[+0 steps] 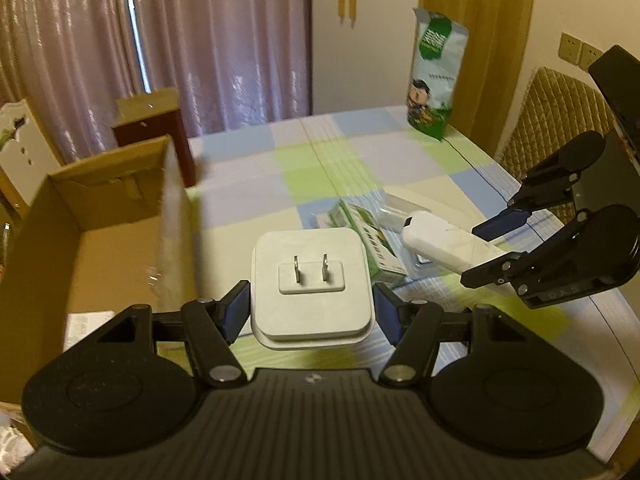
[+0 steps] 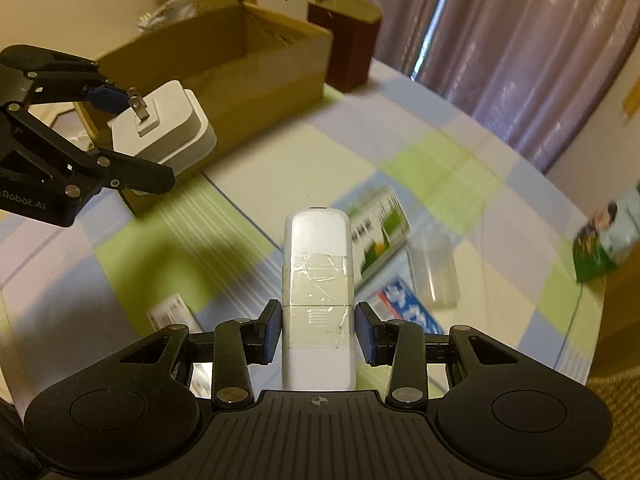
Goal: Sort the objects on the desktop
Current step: 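Lift the plug adapter and white stick and carry them toward the cardboard box, then open the left tool to drop the plug adapter while the right tool drops the white stick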
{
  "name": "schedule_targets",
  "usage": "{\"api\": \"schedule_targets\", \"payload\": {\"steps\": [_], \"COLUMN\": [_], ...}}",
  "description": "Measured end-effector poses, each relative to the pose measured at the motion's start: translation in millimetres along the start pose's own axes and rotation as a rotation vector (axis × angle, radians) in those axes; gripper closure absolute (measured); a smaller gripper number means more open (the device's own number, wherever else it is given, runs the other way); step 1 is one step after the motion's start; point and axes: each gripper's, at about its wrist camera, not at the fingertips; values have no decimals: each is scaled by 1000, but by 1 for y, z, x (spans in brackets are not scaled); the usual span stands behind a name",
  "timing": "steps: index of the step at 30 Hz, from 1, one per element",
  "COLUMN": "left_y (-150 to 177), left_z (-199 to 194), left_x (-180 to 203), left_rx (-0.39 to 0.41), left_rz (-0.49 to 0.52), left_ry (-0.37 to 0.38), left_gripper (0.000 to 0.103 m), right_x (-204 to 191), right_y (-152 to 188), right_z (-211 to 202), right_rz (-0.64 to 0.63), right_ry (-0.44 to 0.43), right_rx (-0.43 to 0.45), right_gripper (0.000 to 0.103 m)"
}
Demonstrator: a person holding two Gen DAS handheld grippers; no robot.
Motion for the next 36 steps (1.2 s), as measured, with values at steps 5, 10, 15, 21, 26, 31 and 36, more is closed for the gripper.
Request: {"api": "schedule_targets", "payload": {"steps": [5,10,15,21,26,31,36], "left_y": [-6,-9,-7,5,17,22,26], "left_z": [-19,-37,-52,-62,-59,-36,-5], "left_x": [-26,-59,-93,-147,-183,-200,-210], "left_rx": [30,52,58,31,-3,-38,-74], "left_rz": [-15,-30,-49,-91,-115,-105,-77], "left_ry": [-57,-124,-186,-263,-291,-262,-225], "left_gripper": [43,43,43,43,43,43,43], "right_x": [-16,-38,-70,-107,-130,-142,-134], "right_y": [-34,-78,-122,-170,-204,-230,-246], "right_z": [-6,-9,-5,14,42,76,115], "right_rz": [-38,-81,-140,-186,-190,-194,-187], "right_ry": [-29,-66,-118,-167,-204,-206,-193], "right_rx": [66,140,197,230,226,191,134], "right_gripper": [65,65,65,65,65,65,65]}}
Point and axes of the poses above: each gripper's, at about its wrist camera, not at the fingertips, and z roughly the way its jaws point, x to its right, y to its underside, and after that the axes turned 5 degrees about z, right-handed
